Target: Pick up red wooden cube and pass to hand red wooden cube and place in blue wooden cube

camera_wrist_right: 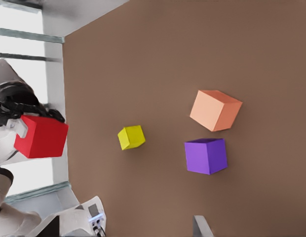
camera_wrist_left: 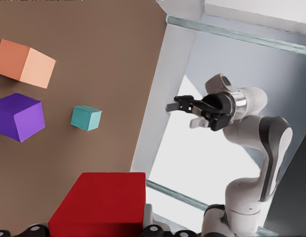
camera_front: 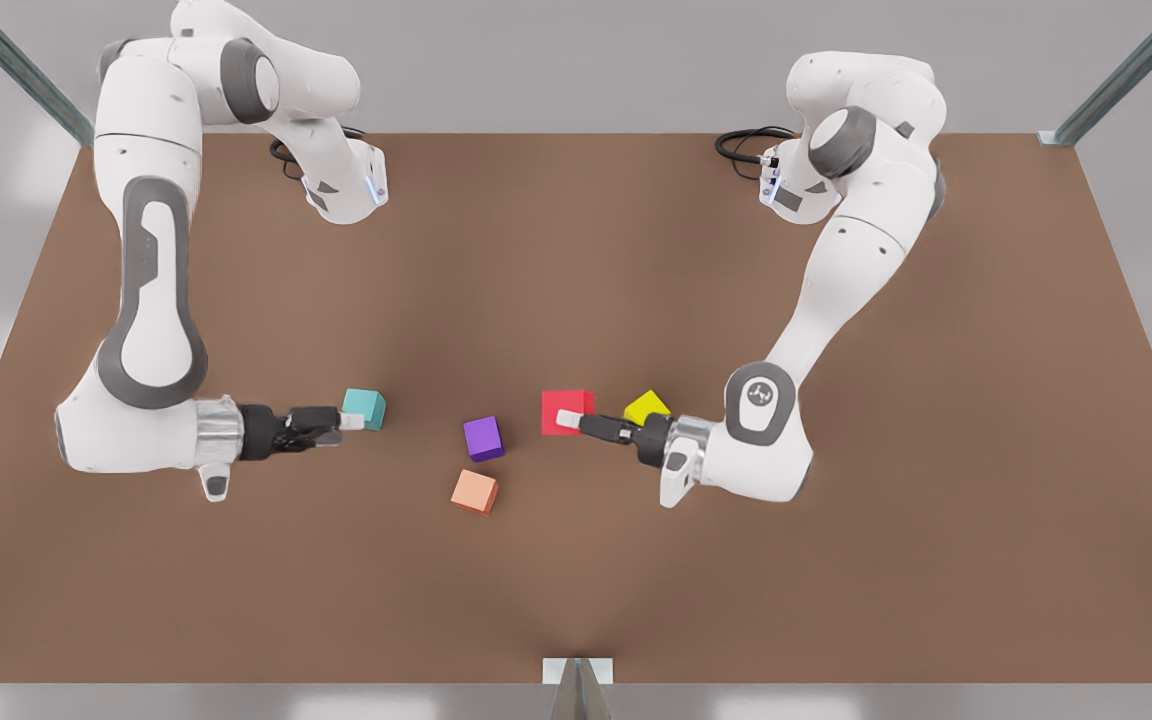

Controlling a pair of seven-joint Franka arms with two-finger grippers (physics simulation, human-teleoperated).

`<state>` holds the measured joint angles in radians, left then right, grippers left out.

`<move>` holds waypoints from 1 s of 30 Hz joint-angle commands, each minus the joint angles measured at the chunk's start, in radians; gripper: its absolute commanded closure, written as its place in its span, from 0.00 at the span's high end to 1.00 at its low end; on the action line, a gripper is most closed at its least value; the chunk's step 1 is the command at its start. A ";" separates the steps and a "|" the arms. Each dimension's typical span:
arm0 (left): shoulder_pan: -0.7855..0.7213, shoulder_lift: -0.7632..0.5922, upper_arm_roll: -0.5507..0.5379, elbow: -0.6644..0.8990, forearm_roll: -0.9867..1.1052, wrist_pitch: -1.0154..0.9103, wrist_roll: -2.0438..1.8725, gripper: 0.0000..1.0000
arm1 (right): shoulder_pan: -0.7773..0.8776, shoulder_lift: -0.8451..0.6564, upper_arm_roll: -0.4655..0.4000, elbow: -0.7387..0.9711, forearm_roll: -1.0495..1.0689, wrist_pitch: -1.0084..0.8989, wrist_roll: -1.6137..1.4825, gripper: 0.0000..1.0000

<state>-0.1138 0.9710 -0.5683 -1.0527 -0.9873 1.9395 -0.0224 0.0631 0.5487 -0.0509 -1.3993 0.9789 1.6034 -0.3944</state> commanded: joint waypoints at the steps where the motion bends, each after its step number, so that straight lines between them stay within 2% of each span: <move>1: -0.010 0.003 -0.001 0.010 -0.039 0.081 0.516 0.62 | 0.027 0.017 0.000 0.003 0.231 0.084 -1.103 1.00; 3: -0.015 0.014 -0.002 0.008 -0.044 0.107 0.611 0.62 | 0.067 0.020 0.000 -0.010 0.285 0.133 -1.371 1.00; 8: -0.018 0.025 -0.021 0.010 -0.054 0.165 0.716 0.62 | 0.104 0.010 0.000 -0.104 0.396 0.194 -1.719 1.00; 12: -0.024 0.038 -0.036 0.008 -0.163 0.167 0.723 0.62 | 0.119 0.004 0.002 -0.150 0.526 0.273 -1.890 1.00; 17: -0.032 0.046 -0.036 0.008 -0.179 0.180 0.722 0.62 | 0.149 -0.026 0.017 -0.228 0.650 0.302 -1.977 1.00; 22: -0.035 0.048 -0.036 0.008 -0.179 0.182 0.723 0.62 | 0.172 -0.036 0.025 -0.270 0.696 0.310 -2.038 1.00; 30: -0.038 0.048 -0.036 0.007 -0.182 0.187 0.723 0.62 | 0.173 -0.033 0.088 -0.300 0.747 0.345 -2.065 1.00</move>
<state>-0.1518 1.0204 -0.6036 -1.0469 -1.1596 2.1270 0.5418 0.2365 0.5152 0.0326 -1.6988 1.7118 1.9305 -1.9731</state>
